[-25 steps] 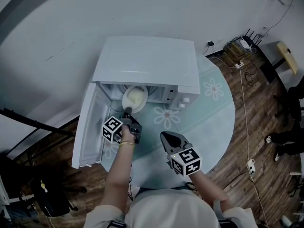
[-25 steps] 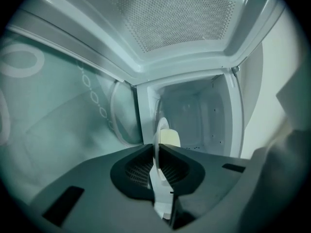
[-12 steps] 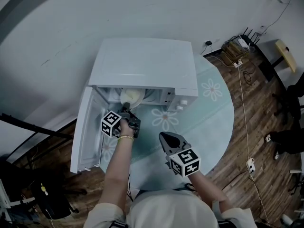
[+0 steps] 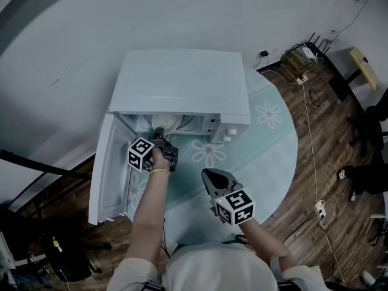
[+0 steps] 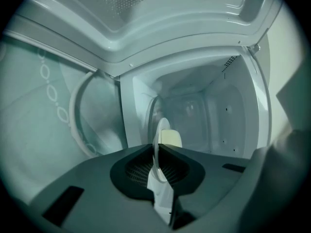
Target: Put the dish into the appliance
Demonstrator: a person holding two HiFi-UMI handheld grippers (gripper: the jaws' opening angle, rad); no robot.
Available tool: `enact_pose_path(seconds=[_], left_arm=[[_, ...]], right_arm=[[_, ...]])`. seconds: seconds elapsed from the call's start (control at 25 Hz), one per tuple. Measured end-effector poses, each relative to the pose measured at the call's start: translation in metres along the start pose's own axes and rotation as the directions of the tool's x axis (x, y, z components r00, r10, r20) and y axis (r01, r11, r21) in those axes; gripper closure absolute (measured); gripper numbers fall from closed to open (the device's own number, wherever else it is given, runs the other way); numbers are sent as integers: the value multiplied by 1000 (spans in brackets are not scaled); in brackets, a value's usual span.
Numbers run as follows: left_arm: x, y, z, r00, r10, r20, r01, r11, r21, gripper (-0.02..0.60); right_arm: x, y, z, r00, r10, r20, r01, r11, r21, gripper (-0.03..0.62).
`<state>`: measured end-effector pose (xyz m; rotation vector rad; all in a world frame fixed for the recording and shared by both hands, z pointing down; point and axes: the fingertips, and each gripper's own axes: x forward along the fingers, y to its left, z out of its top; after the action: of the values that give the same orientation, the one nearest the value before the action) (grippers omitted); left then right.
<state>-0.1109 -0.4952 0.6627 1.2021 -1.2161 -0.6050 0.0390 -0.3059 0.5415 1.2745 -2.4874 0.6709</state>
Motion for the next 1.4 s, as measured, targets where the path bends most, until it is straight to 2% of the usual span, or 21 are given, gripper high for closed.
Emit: enact_pose_path(seconds=[0.56, 0.6, 0.72, 0.76, 1.16, 1.4], left_arm=[[0, 0, 5, 1000, -18, 11, 18, 1000, 0, 543], [0, 0, 6, 1000, -24, 15, 24, 1000, -1, 533], [-2, 0, 6, 999, -37, 19, 37, 999, -3, 419], [-3, 0, 5, 999, -39, 18, 39, 999, -2, 411], [-29, -10, -4, 997, -72, -16, 73, 997, 17, 399], [-55, -24, -14, 991, -118, -57, 120, 992, 31, 399]], right_arm=[[-1, 2, 0, 1000, 0, 7, 0, 1000, 1, 589], [-1, 3, 0, 1000, -1, 7, 1, 1000, 0, 589], [-3, 4, -2, 1000, -4, 6, 4, 1000, 0, 589], [-3, 5, -2, 1000, -5, 6, 5, 1000, -1, 589], [-14, 23, -3, 1000, 0, 18, 0, 1000, -11, 589], [-25, 34, -6, 999, -14, 30, 14, 1000, -10, 589]])
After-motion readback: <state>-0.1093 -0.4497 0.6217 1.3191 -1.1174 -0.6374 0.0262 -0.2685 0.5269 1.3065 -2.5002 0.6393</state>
